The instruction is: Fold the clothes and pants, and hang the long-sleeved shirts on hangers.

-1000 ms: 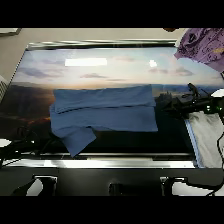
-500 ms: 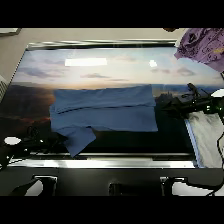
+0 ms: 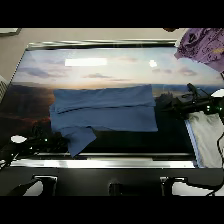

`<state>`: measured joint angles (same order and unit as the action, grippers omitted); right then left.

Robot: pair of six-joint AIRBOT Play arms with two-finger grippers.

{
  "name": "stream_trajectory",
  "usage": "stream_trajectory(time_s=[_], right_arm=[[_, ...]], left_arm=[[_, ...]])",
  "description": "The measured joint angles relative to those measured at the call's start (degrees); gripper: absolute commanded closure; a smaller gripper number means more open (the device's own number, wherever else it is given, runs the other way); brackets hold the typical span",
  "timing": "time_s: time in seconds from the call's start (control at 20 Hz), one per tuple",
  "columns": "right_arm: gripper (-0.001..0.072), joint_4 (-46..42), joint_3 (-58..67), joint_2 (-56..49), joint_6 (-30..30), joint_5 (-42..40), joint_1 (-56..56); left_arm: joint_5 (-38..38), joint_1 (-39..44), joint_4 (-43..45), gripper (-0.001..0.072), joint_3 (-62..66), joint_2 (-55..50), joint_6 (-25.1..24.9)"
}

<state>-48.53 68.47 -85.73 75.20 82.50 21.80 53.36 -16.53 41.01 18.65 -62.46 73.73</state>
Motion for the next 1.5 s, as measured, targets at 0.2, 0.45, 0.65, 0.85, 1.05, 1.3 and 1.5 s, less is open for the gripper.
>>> stream_trajectory(time_s=[0.2, 0.45, 0.65, 0.85, 1.05, 1.3, 1.5], right_arm=[[0.0295, -4.1, 0.0, -0.5, 0.3, -1.0, 2.5], [0.0253, -5.1, -0.1, -5.9, 0.5, -1.0, 2.4], [0.0240, -5.0, -0.1, -10.3, 0.6, -0.4, 0.6], [0.0240, -5.3, -0.2, -12.8, 0.4, 0.1, -1.7], [0.0240, -5.9, -0.1, -13.5, 0.9, 1.4, -2.8], [0.0241, -6.3, -0.4, -13.7, 2.0, 2.5, -3.1], [0.0343, -5.6, -3.2, -13.7, 2.4, 3.0, -3.1]], left_arm=[[0.5, -0.1, -0.2, 0.0690, 0.0, -0.4, -0.3], [1.5, -0.2, 0.0, 0.0690, 0.0, -0.5, -0.4], [1.7, -0.2, 0.0, 0.0690, 0.0, -0.5, -0.5], [2.0, -0.2, 0.1, 0.0690, 0.2, -0.5, -0.5], [2.1, -0.2, 0.1, 0.0690, 0.4, -0.5, -0.5], [2.0, -0.2, 0.1, 0.0690, 0.4, -0.5, -0.5], [1.7, -0.2, 0.0, 0.0690, 0.4, -0.5, -0.5]])
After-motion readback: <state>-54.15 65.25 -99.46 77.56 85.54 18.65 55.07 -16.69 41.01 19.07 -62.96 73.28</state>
